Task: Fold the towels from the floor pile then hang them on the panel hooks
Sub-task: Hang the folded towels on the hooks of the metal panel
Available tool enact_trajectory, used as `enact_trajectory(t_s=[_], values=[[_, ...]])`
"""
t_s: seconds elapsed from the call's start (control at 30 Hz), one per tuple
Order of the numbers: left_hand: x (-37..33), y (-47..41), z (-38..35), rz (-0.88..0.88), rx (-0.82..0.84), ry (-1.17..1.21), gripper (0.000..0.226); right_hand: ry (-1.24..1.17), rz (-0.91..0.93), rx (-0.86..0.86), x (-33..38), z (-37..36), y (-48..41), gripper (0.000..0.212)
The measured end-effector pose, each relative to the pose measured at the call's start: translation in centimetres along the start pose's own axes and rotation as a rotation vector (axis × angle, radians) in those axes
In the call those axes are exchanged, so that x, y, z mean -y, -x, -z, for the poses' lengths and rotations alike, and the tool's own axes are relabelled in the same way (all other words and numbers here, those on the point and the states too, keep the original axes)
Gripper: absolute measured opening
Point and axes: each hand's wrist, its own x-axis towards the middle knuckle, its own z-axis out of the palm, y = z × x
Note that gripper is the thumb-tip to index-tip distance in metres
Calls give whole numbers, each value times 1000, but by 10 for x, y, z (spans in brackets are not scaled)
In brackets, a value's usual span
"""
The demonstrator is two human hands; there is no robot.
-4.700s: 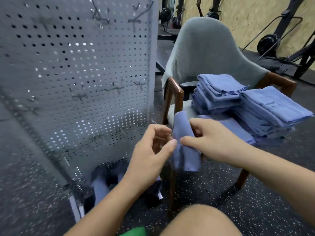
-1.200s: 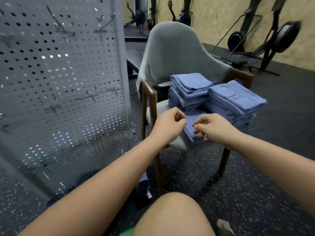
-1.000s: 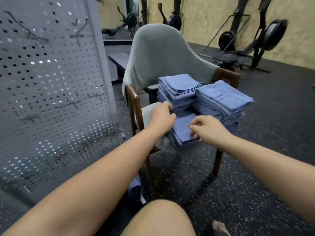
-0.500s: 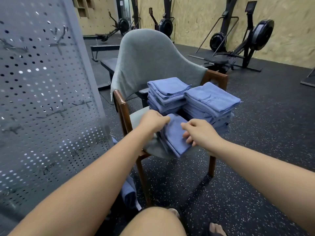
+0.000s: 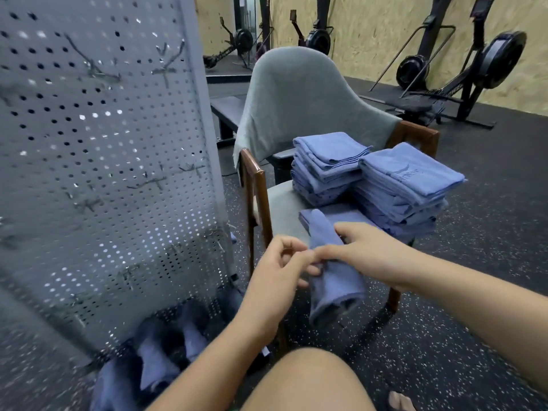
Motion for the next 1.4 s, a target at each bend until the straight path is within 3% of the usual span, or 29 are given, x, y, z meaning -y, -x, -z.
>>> enact_trajectory(t_s=[0.1, 0.23, 0.33, 0.4, 0.57, 0.7, 0.83, 1.0, 1.13, 1.4], values=[[21, 12, 27, -69, -116, -66, 22, 292, 161, 72, 11, -23, 4, 43], [47, 19, 65, -143, -141, -260, 26, 405, 241, 171, 19, -54, -8, 39], [55, 19, 89, -100, -210, -317, 11, 388, 253, 192, 26, -78, -24, 39], [57, 13, 104, -55, -261, -318, 14, 375, 246, 164, 27, -96, -36, 36], [57, -14, 133, 58, -212, -305, 14, 341, 225, 85, 29, -132, -52, 29], [44, -40, 149, 42, -200, -403, 10, 299, 211, 11, 32, -151, -66, 32], [26, -75, 157, -46, -261, -724, 28, 265, 229, -79, 39, -168, -87, 23], [4, -107, 162, -63, -218, -1035, 22, 230, 263, -135, 52, -179, -108, 18], [-3, -126, 177, -12, -230, -1264, 18, 206, 257, -156, 54, -189, -127, 29], [9, -132, 185, 91, -231, -1414, 7, 158, 252, 10, 47, -194, -128, 24]])
